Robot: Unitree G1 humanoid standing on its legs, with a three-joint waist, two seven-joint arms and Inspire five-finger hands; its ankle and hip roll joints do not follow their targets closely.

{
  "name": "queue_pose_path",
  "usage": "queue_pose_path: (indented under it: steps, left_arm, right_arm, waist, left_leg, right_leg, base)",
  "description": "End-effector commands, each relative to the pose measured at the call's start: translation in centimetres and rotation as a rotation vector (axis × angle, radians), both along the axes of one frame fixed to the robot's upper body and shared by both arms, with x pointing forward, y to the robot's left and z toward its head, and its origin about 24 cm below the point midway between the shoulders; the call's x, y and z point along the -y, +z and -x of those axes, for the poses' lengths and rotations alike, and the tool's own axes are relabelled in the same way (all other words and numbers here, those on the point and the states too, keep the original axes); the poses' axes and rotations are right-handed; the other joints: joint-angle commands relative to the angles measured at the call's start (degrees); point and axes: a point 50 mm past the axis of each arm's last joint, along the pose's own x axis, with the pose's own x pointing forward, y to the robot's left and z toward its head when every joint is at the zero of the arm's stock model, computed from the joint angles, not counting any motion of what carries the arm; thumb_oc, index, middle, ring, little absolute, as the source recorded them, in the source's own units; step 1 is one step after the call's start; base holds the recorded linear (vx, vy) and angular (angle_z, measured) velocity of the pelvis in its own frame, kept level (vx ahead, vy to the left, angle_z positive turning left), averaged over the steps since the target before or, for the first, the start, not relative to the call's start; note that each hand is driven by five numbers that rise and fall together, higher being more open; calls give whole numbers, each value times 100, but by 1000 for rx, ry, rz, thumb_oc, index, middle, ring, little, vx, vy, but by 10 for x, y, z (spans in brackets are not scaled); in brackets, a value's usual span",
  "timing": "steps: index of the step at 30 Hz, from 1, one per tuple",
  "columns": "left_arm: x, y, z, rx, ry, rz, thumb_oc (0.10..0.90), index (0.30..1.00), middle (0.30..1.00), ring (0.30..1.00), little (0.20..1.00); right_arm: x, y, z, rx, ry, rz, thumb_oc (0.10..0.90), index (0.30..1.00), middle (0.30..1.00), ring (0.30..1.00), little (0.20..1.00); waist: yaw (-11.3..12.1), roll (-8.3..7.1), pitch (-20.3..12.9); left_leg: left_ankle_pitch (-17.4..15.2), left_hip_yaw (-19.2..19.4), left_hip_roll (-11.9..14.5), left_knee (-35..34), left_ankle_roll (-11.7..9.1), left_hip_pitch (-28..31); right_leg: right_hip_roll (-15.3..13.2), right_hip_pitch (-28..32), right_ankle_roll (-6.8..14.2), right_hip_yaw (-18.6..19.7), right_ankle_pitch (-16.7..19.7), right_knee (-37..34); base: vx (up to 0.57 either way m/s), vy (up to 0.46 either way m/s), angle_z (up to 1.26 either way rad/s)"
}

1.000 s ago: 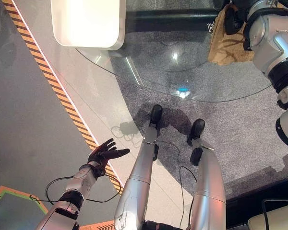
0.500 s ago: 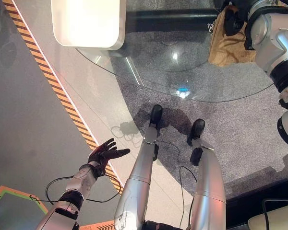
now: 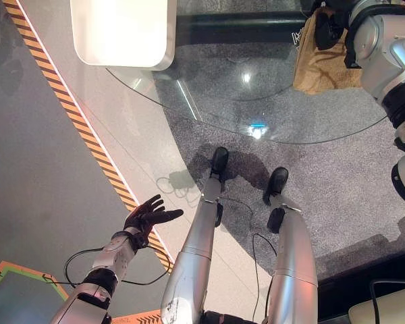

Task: Wipe the table with a cloth and put it in the basket.

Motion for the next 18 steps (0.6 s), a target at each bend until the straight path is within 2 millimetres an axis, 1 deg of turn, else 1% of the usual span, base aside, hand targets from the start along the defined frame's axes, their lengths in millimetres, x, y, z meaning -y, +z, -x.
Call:
queue_pose_path:
  steps: [1, 4, 8, 12, 16, 18]
  left_arm:
    - [-28, -16, 29, -96, 44, -70, 800, 900, 900, 900, 900]
    - [-27, -16, 30, -94, 45, -69, 800, 900, 900, 900, 900]
    - [-26, -17, 30, -92, 43, -68, 800, 900, 900, 900, 900]
    - [-22, -19, 31, -84, 42, -57, 800, 900, 900, 900, 900]
    - [-13, -21, 29, -74, 36, -42, 800, 900, 900, 900, 900]
    - [-11, -21, 29, -72, 35, -36, 800, 900, 900, 900, 900]
  right_arm:
    - [5, -4, 1, -71, -14, 51, 100, 300, 300, 300, 200]
    - [3, -5, 0, -40, 18, 51, 100, 300, 300, 300, 200]
    - [-3, 1, 2, 61, 66, 46, 100, 300, 300, 300, 200]
    - [-9, 9, 5, 180, 88, 4, 100, 300, 300, 300, 200]
    - [-19, 16, 8, 278, 93, -31, 100, 300, 300, 300, 200]
    - [-23, 17, 9, 299, 98, -30, 100, 300, 300, 300, 200]
  waist:
    - [-35, 216, -90]
    - [-33, 215, -90]
    - [-47, 234, -90]
    - [-61, 246, -90]
    - [-65, 251, -90]
    - [-59, 248, -90]
  left_leg:
    - [-545, 221, -269, 369, 430, 9]
    - [-550, 217, -273, 383, 433, -7]
    - [-547, 227, -280, 379, 431, 1]
    - [-543, 221, -287, 352, 434, 23]
    - [-532, 210, -294, 301, 432, 57]
    - [-525, 199, -304, 274, 438, 73]
  right_leg:
    - [15, 214, 213, -294, 316, -750]
    - [17, 204, 211, -297, 321, -749]
    - [21, 206, 221, -280, 325, -752]
    - [44, 230, 225, -262, 327, -784]
    - [69, 272, 227, -249, 325, -844]
    - [84, 289, 225, -253, 335, -874]
  base:
    - [0, 0, 0]
    - [0, 0, 0]
    - [0, 0, 0]
    - [0, 0, 0]
    - [-11, 39, -1]
    - [-5, 18, -1]
